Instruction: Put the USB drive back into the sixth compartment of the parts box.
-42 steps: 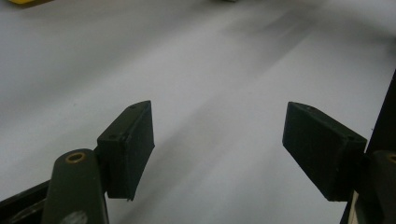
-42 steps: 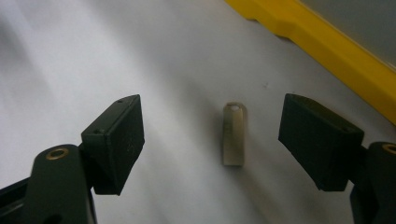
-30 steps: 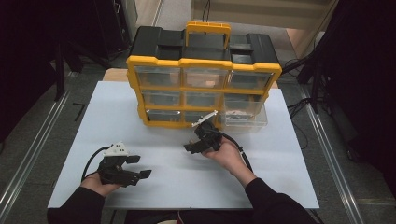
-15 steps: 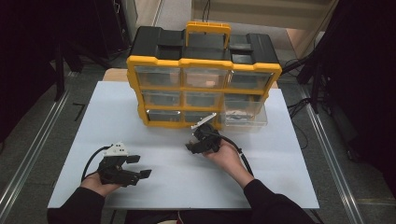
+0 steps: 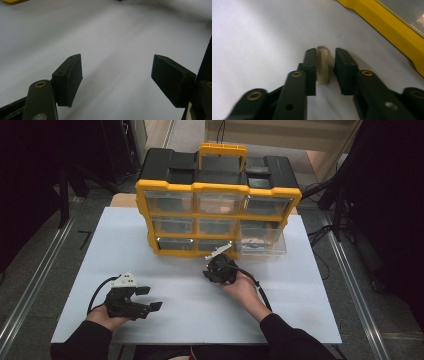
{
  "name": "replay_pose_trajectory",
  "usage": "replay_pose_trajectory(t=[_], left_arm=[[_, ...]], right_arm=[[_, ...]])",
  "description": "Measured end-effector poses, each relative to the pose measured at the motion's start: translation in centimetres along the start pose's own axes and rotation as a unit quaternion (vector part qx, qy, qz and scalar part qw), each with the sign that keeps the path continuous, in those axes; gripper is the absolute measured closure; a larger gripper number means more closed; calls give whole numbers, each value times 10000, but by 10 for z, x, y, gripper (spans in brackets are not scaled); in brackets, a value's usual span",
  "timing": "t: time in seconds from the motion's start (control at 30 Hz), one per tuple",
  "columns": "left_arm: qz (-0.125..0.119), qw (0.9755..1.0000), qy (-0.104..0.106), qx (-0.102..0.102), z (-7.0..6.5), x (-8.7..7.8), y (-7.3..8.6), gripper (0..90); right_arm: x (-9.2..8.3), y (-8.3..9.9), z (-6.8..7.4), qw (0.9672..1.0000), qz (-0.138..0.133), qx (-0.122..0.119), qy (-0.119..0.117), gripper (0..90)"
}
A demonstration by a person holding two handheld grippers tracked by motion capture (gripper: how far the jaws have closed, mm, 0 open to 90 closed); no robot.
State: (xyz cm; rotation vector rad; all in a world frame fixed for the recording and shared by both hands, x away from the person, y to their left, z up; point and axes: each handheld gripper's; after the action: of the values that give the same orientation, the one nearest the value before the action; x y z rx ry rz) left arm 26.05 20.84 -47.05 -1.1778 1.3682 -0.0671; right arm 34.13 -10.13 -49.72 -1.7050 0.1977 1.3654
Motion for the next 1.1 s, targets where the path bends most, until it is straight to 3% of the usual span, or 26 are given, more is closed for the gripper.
replay_pose_trajectory(t=[0.57, 0.67, 0.83, 0.87, 1.0, 1.03, 1.07, 1.1], left_arm=[[-5, 10000, 8, 3, 0, 0, 0, 260], [-4, 10000, 9, 2, 0, 0, 0, 260], [3, 10000, 13, 4, 0, 0, 0, 260], [1, 10000, 12, 1, 0, 0, 0, 260], [2, 10000, 11, 2, 0, 0, 0, 260], [1, 10000, 16, 4, 0, 0, 0, 260], [-2, 10000, 12, 4, 0, 0, 0, 260], [-3, 10000, 14, 2, 0, 0, 0, 260]], right_arm=[[-1, 0, -1, 9999, 41, 49, -90, 762], [-1, -2, 0, 9997, 44, 182, -164, 763], [-1, -3, 0, 9997, 91, 147, -181, 762], [-2, -3, 0, 9998, 147, -26, -156, 762], [-5, -6, 2, 9997, 119, 4, -218, 762], [-5, -6, 4, 9996, 77, 124, -250, 762], [-8, -7, 2, 9996, 114, -13, -241, 762], [-9, -7, 2, 9996, 101, 13, -261, 762]])
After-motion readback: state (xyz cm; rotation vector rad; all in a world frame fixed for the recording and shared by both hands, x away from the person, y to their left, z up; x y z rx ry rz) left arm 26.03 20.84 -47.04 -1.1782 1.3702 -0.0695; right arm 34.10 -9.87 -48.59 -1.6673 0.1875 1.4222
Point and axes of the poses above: each handheld gripper's, and its own axes: x roughly forward along the jaws, y roughly out of its underside, z roughly to its left, and after that the axes turned 1 degree about z, right-handed
